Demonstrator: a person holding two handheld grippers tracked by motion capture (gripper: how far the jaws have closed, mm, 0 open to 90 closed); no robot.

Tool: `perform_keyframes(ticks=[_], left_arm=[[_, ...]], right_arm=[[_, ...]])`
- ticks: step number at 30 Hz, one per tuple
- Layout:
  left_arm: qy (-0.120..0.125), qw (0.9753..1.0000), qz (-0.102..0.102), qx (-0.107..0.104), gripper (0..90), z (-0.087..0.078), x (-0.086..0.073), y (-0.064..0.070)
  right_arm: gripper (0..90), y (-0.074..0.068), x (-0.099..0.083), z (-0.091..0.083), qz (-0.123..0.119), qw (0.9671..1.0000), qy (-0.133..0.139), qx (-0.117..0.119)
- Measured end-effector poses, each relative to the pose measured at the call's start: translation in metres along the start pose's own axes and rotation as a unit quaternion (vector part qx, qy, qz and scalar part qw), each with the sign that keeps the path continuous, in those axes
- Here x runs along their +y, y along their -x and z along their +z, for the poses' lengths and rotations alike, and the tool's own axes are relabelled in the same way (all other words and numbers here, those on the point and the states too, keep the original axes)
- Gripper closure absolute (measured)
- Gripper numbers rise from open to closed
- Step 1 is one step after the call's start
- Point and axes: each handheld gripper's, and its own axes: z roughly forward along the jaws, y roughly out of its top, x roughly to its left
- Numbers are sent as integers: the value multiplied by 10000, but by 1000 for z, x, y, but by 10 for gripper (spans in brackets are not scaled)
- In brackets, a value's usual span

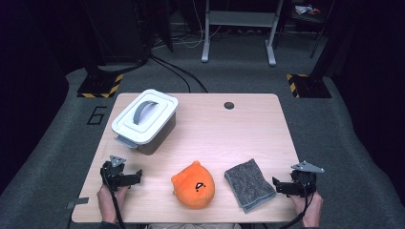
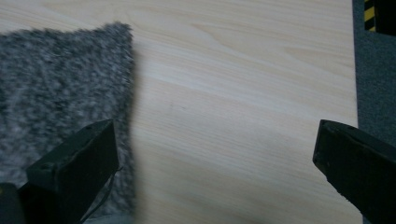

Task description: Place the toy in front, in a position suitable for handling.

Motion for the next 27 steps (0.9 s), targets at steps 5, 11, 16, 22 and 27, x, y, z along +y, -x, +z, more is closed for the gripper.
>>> perform_keyframes(ticks=[5, 11, 16, 22, 27], left_arm=[[32, 10000, -7, 13, 4, 0, 0, 0], [32, 10000, -6, 13, 4, 0, 0, 0], [31, 10000, -8, 14, 4, 0, 0, 0], [31, 10000, -6, 16, 4, 0, 0, 0], [31, 10000, -6, 15, 4, 0, 0, 0]], right_arm=[[0, -16, 10, -8, -124, 9998, 59, 148], [0, -37, 20, -11, -368, 9989, 58, 299], [0, -47, 22, -10, -471, 9981, 51, 404], [0, -59, 23, -6, -572, 9969, 10, 549], [0, -69, 22, 0, -647, 9958, -52, 642]])
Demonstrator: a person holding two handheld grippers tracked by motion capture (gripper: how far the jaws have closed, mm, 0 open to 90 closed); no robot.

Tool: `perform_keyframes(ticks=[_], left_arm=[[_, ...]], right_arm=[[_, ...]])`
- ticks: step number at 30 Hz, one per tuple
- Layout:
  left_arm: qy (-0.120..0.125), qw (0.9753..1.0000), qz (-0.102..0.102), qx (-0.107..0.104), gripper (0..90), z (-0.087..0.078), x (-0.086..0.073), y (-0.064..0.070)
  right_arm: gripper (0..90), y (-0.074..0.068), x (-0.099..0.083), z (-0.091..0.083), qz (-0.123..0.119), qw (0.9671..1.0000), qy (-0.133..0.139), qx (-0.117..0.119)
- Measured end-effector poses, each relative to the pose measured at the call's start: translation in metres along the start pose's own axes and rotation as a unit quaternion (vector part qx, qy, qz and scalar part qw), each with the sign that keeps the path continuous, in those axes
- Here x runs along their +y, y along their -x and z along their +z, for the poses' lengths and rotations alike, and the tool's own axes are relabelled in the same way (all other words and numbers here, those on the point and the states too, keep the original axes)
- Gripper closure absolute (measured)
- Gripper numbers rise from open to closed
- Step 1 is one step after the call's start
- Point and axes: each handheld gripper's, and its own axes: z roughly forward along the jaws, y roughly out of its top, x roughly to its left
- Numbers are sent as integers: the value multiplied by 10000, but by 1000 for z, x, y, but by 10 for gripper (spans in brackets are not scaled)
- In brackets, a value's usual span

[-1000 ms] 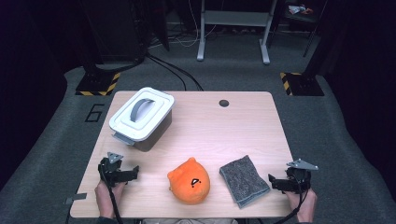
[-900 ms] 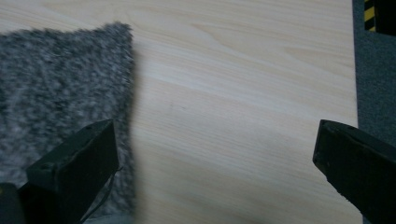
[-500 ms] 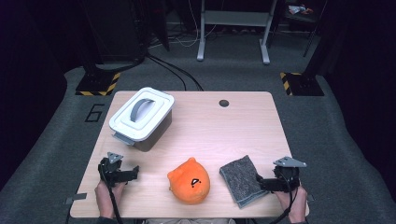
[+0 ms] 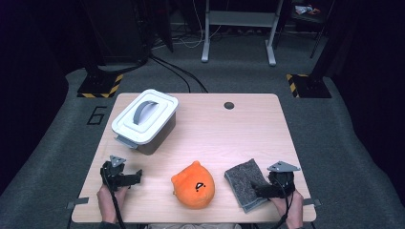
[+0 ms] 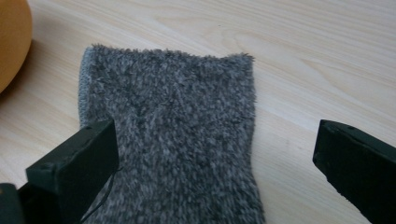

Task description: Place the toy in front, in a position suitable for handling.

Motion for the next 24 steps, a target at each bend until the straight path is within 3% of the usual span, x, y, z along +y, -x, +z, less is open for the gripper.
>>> perform_keyframes(ticks=[8, 9, 13, 24], left_arm=[[1, 10000, -1, 1, 4, 0, 0, 0], [1, 10000, 1, 0, 4, 0, 0, 0], [1, 10000, 7, 3, 5, 0, 0, 0], [12, 10000, 5, 3, 5, 0, 0, 0]], right_arm=[[0, -12, 1, 12, -41, 9998, -144, 99], [0, -14, 0, 17, -163, 9996, -163, 156], [0, -21, -2, 29, -91, 9992, -313, 236], [0, -26, -5, 46, -148, 9984, -533, 97]])
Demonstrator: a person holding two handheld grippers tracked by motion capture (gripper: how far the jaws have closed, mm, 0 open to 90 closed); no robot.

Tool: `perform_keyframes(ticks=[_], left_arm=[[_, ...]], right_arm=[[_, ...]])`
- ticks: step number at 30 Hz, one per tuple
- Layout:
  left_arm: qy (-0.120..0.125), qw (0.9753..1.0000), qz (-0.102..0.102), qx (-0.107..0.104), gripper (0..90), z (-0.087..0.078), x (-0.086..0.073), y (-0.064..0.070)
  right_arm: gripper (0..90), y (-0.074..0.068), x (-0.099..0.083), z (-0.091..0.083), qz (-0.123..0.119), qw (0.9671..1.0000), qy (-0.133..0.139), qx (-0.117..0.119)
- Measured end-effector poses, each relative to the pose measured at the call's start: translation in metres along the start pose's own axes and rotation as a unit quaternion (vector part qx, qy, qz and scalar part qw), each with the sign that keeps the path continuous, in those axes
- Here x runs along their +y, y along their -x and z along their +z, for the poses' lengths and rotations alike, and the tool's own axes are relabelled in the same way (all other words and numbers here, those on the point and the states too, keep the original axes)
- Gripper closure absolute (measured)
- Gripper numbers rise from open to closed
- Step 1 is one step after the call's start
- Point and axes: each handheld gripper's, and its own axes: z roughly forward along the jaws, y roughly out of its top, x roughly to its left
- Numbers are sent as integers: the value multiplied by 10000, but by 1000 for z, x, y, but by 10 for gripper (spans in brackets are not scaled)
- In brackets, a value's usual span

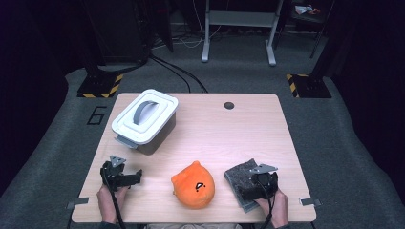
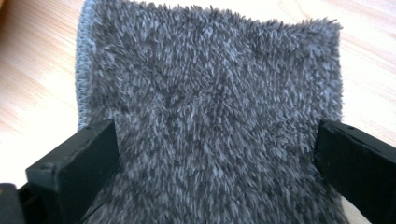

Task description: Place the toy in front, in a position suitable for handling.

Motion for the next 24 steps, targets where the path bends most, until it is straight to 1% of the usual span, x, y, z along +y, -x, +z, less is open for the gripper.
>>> perform_keyframes(ticks=[1, 3, 6, 7, 9, 12, 13, 14, 15, 16, 17, 19, 20, 21, 24], left_arm=[[-10, 10000, 3, -2, 5, 0, 0, 0], [-12, 10000, -1, 1, 5, 0, 0, 0], [-14, 10000, 0, 0, 5, 0, 0, 0], [-14, 10000, -1, 1, 5, 0, 0, 0], [-14, 10000, -1, 0, 5, 0, 0, 0], [-13, 10000, -1, 0, 5, 0, 0, 0], [-15, 10000, 0, 0, 6, 0, 0, 0], [-15, 10000, 0, 0, 6, 0, 0, 0], [-13, 10000, -2, 0, 5, 0, 0, 0], [-13, 10000, -1, 0, 5, 0, 0, 0], [-14, 10000, -1, 1, 6, 0, 0, 0], [-14, 10000, -1, 0, 5, 0, 0, 0], [-14, 10000, -1, 0, 6, 0, 0, 0], [-13, 10000, -1, 0, 5, 0, 0, 0], [-13, 10000, -2, 0, 5, 0, 0, 0]], right_arm=[[0, 0, 0, 0, 36, 10000, -11, -9], [7, -1, 0, 1, 31, 10000, -47, -22], [27, 1, -1, 1, -39, 10000, -33, -29], [34, 0, -1, 1, 0, 10000, -38, -4], [53, 1, -2, 1, -26, 10000, -35, 5], [103, 1, -2, 0, 48, 10000, -58, 11], [126, 2, -2, 0, 38, 10000, -30, 2], [126, 2, -2, 0, 38, 10000, -30, 2], [173, 3, -2, -1, 59, 10000, -3, -36], [190, 4, -2, -2, 43, 10000, -12, -37], [207, 4, -2, -2, 95, 9999, -3, -32], [254, 5, -2, -3, 54, 10000, 21, -51], [277, 4, -2, -4, 151, 9999, 3, -58], [299, 4, -2, -5, 164, 9998, 11, -68], [381, 4, -2, -5, 94, 9999, 91, -75]])
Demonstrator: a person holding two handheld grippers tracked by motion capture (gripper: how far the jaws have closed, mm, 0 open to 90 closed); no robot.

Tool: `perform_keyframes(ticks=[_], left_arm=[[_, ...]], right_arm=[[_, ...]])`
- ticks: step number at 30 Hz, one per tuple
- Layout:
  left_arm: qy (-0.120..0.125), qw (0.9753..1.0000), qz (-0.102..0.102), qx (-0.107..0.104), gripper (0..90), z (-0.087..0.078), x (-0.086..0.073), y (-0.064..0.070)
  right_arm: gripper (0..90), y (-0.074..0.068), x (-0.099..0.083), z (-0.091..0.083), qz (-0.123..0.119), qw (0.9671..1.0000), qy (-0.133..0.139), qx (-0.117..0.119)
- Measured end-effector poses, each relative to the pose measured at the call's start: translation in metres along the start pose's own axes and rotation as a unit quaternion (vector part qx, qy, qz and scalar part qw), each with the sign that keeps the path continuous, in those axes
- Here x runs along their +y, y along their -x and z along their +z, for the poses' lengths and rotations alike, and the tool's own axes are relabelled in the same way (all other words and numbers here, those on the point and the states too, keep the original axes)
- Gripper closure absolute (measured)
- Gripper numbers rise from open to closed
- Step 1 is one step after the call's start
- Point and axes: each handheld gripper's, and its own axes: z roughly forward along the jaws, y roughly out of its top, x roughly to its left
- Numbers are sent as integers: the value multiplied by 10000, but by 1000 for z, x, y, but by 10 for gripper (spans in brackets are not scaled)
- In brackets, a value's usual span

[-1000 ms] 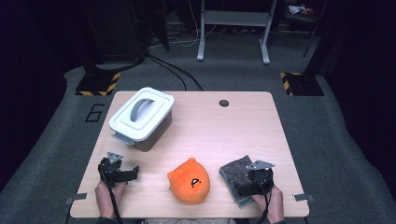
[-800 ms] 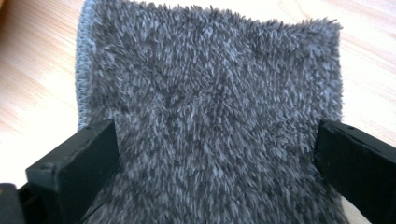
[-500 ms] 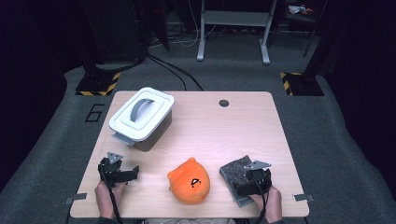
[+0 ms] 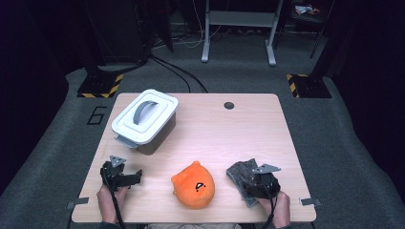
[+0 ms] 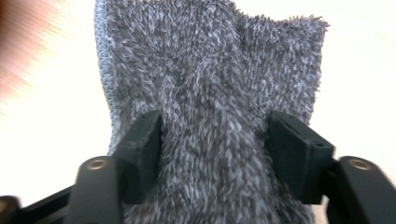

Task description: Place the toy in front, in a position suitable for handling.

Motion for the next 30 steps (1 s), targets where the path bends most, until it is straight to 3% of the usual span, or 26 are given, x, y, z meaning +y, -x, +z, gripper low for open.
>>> perform_keyframes(ticks=[12, 30], left_arm=[[0, 10000, -1, -1, 5, 0, 0, 0], [1, 10000, -3, -3, 5, 0, 0, 0]], right_arm=[[661, 0, -1, -2, 13, 9999, 131, -64], [684, 3, 8, -21, -35, 9986, 499, -141]])
